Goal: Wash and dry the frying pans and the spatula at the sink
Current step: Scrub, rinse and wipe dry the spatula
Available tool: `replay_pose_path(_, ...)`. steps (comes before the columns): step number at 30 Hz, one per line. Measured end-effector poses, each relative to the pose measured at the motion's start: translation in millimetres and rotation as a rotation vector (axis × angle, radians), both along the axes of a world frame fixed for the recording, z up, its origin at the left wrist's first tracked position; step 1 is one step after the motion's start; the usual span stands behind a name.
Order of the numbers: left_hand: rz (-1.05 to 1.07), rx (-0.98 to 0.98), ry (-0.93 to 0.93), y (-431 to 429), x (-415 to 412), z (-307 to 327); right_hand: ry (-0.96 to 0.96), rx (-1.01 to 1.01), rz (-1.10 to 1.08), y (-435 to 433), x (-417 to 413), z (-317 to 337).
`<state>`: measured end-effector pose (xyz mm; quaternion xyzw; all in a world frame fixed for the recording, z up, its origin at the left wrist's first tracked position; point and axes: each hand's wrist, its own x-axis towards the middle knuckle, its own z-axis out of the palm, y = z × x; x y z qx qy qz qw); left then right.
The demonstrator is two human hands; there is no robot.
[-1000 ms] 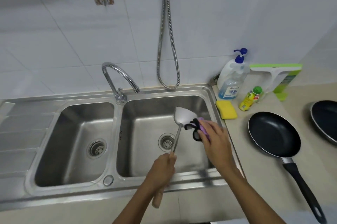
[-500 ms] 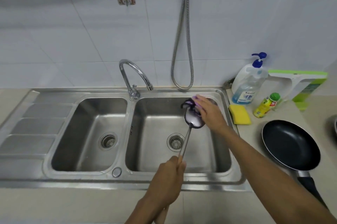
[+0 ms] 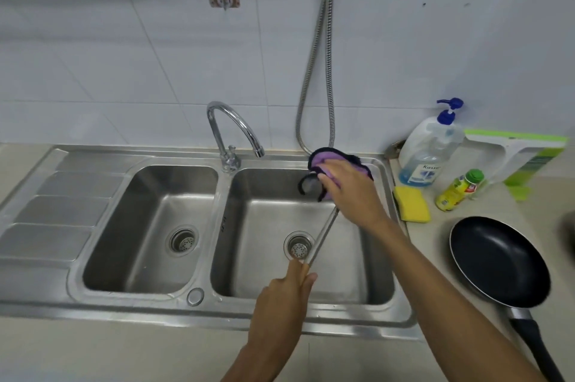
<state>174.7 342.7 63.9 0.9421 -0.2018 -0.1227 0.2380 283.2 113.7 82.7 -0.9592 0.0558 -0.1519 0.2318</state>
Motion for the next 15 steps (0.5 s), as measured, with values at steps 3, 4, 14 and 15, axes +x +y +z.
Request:
replay_pose_path(3,0.035,-0.021,-0.010,-0.3,-5.2,-5.4,0.229,0.132,-0.120,-17.8,22.1,-4.6)
replay_pose_path(4,0.048,-0.025,-0.031,0.9,-2.5,-8.6,0.238,0.151,-0.132,-16.6,24.1,-3.3)
replay_pose_path(14,0.250,-0.129,0.123,-22.9,39.6,-12.2,-0.212,0.179,0.484,69.1,-51.4,-63.7)
replay_pose_path(15,0.260,-0.121,0.118,-22.6,41.1,-12.9,-0.226,0.102,0.533,66.5,-49.1,-66.0)
